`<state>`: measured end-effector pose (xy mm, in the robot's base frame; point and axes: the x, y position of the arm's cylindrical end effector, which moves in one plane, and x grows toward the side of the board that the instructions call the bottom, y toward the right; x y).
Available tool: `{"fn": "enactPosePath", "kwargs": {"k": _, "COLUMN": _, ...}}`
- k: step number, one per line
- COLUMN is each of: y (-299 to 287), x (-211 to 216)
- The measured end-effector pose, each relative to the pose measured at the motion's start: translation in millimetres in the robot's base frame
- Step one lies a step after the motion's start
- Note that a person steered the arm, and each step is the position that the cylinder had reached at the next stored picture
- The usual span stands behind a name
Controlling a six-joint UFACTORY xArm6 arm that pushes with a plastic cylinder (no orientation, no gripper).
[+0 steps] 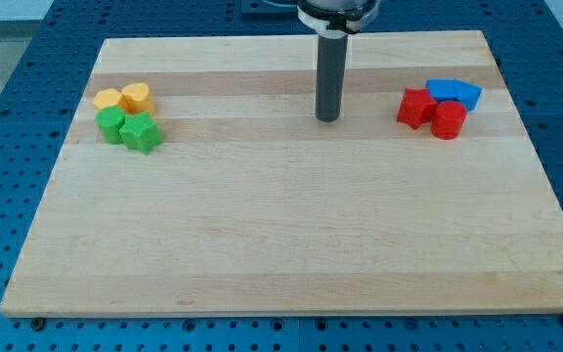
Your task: Separate the green blocks from the yellow blocks
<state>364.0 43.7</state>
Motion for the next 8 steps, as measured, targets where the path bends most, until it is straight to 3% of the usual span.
{"fn": "enactPosePath", "kwargs": {"k": 2, "y": 0, "x": -1}}
{"fn": "enactPosePath", "kwargs": {"k": 3, "y": -28, "x": -1}}
{"fn": "enactPosePath", "kwargs": {"k": 4, "y": -71, "x": 28}}
{"fn": "enactPosePath", "kwargs": {"k": 5, "y": -122, "x": 120}}
{"fn": "enactPosePath", "kwargs": {"k": 6, "y": -198, "x": 163}}
{"fn": "enactPosePath", "kwargs": {"k": 7, "y": -275, "x": 175}}
{"fn": "enactPosePath", "kwargs": {"k": 8, "y": -335, "x": 115}}
